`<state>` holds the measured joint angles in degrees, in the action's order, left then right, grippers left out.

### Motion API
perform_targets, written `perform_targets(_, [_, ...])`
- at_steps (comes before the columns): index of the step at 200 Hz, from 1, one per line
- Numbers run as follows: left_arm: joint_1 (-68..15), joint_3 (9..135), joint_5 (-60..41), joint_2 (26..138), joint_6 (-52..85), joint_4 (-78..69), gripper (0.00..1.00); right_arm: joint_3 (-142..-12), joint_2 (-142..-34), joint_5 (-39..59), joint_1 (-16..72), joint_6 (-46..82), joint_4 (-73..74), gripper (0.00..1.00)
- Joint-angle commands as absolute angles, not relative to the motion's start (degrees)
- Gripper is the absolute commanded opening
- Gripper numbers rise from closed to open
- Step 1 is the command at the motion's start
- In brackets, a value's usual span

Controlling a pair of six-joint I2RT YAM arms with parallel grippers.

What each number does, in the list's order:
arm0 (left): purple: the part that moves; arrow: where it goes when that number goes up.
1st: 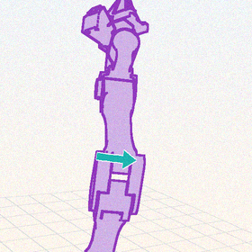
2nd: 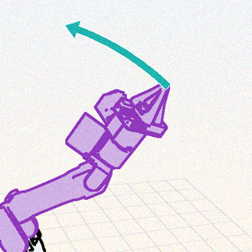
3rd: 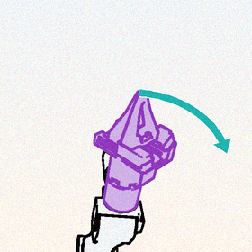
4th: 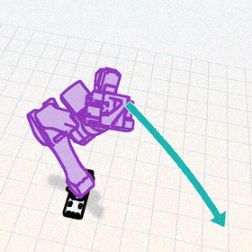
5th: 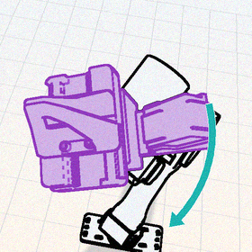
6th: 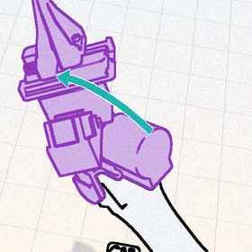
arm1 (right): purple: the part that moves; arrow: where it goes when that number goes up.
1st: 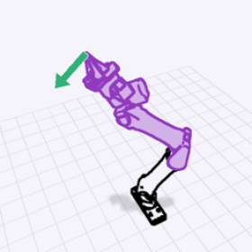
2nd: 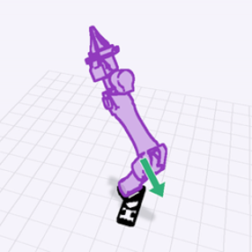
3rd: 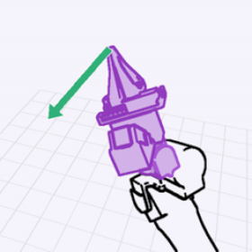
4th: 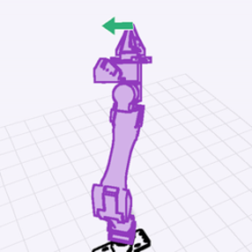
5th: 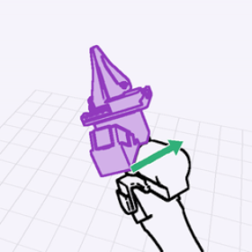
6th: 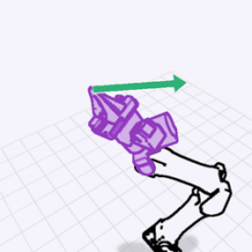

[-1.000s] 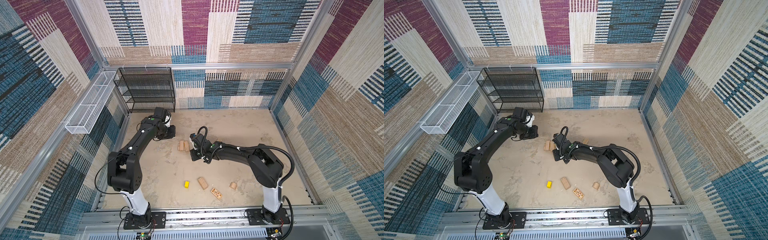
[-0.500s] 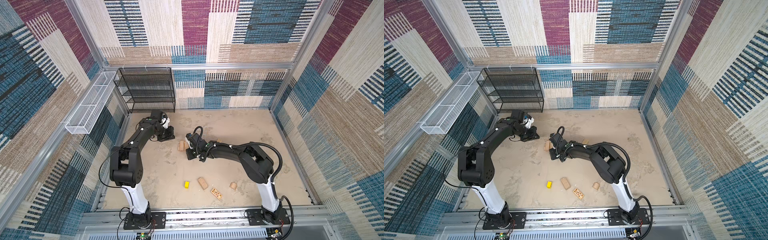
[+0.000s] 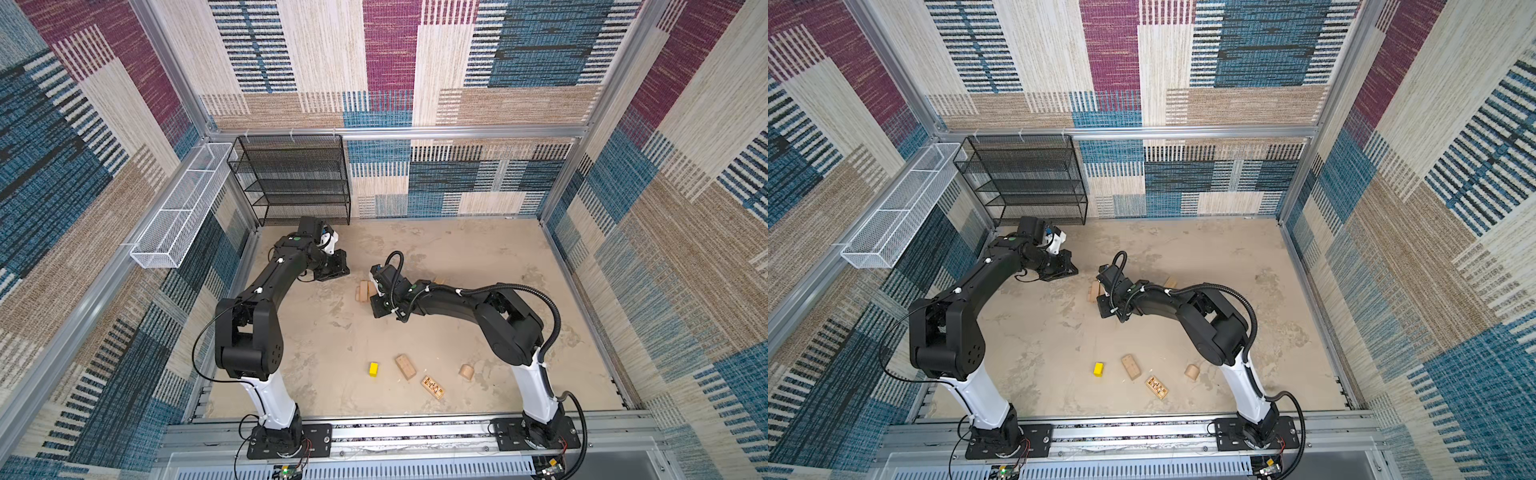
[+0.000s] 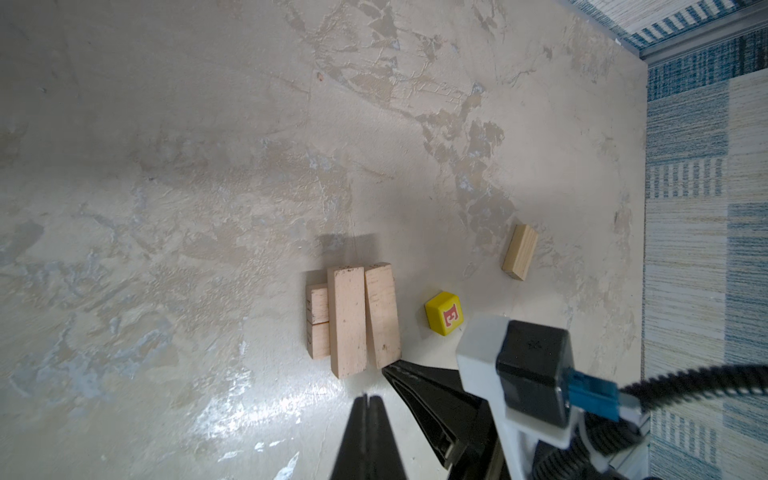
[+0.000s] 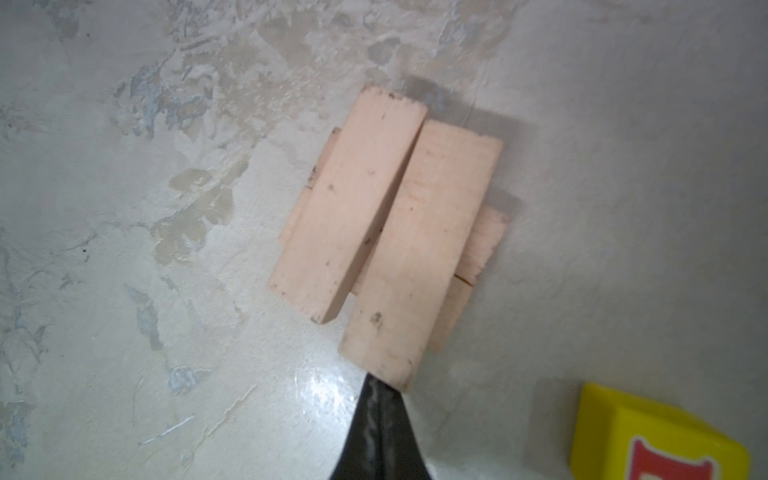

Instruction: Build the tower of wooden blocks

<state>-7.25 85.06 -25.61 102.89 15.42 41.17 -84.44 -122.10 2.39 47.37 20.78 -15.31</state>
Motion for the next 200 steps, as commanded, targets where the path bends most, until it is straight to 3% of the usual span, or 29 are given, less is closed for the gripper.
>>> perform_targets(1, [-7.21,84.91,-25.73,102.46,16.17,40.41,0.00,-84.96,-122.23,1.93,47.35,21.52,-15.21,0.00])
perform_targets(115, [-7.12,84.86,-25.54,101.89,15.61,40.41,0.00,-85.03,-120.70,4.49,47.44,20.52,-15.34,0.00])
perform_targets(144, [-7.12,84.13,-23.76,101.55,14.79,40.48,0.06,-81.58,-115.86,2.89,47.37,21.25,-12.68,0.00])
perform_targets(200, [-5.98,84.78,-28.84,106.11,16.42,40.48,0.02,-79.72,-114.39,1.18,43.57,25.38,-11.96,0.02])
